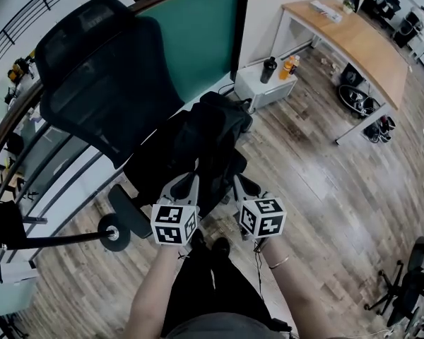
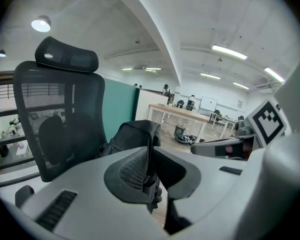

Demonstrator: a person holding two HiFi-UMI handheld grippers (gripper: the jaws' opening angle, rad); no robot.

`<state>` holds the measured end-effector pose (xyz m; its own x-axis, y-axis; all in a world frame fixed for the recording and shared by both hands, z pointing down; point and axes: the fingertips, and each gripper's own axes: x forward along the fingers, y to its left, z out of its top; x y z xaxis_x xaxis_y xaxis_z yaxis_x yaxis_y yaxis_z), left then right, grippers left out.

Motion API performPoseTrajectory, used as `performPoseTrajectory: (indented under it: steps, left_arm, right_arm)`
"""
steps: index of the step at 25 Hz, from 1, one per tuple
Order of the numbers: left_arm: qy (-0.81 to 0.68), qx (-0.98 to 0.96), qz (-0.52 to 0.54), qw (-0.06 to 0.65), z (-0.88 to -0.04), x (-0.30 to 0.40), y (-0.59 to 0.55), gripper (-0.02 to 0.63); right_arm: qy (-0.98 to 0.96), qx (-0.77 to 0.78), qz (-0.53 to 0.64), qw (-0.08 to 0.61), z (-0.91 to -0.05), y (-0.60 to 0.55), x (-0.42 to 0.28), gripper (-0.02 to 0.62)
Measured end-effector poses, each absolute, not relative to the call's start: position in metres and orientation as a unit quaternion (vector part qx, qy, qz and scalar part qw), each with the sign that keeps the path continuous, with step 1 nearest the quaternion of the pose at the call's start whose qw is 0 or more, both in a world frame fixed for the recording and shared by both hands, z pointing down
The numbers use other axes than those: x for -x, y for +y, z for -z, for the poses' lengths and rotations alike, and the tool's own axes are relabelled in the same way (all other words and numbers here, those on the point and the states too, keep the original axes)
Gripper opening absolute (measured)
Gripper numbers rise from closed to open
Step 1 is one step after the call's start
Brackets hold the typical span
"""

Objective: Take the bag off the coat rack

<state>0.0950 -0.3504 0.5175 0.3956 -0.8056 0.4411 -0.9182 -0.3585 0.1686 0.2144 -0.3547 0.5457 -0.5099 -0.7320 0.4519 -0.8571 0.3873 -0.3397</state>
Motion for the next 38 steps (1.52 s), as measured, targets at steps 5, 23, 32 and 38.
performPoseTrajectory:
  steps: [5, 23, 32, 38]
  left_arm:
    - [-0.540, -0.809, -0.132, 0.192, -0.505, -0.087, -0.339, 0.043]
    - [-0.565, -0.803, -0.101, 0.162, -0.464, -0.071, -0.292, 0.032]
    - [-0.570, -0.799, -0.096, 0.163, -0.460, -0.066, -0.281, 0.032]
    - [-0.571, -0.799, -0.097, 0.162, -0.460, -0.064, -0.279, 0.032]
  right_arm:
    - [-0.828, -0.480, -0.268, 0.114, -0.533, -0.342, -0.217, 0.005]
    - [-0.843, -0.473, -0.242, 0.092, -0.486, -0.298, -0.219, 0.002]
    - [-0.848, -0.465, -0.234, 0.096, -0.479, -0.288, -0.212, 0.002]
    - [-0.846, -0.470, -0.234, 0.093, -0.478, -0.288, -0.212, 0.002]
